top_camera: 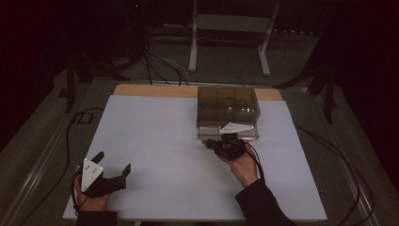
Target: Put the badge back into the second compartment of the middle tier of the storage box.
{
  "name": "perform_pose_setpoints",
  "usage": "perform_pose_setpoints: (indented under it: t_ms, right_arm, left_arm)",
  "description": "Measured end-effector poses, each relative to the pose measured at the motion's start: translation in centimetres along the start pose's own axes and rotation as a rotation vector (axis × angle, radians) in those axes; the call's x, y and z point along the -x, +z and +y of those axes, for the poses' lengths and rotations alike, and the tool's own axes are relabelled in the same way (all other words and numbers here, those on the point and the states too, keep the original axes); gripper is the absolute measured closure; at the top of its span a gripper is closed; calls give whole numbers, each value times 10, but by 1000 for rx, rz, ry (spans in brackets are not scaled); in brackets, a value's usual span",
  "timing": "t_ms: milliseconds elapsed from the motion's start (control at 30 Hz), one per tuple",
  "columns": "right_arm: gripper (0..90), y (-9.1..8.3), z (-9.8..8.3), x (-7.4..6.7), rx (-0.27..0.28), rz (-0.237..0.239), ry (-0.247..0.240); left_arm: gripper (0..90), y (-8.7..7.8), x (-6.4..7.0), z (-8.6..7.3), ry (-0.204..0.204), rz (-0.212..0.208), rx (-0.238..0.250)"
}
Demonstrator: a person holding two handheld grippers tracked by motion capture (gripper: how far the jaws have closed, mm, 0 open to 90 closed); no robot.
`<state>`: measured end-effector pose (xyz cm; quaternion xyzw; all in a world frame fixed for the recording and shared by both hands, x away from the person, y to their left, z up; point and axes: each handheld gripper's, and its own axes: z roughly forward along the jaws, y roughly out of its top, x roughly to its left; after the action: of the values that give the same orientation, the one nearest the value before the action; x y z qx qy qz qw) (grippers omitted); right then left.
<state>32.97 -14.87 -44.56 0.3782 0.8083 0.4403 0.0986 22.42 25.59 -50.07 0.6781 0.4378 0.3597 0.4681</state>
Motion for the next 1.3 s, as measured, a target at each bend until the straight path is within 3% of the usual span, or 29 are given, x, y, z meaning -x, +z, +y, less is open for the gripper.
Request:
perform_pose_setpoints:
  t_ms: [1300]
  right_arm:
    - [892,-3,5,27,42,-47,68]
  left_arm:
    - [5,1,0,0,2,-4,-2]
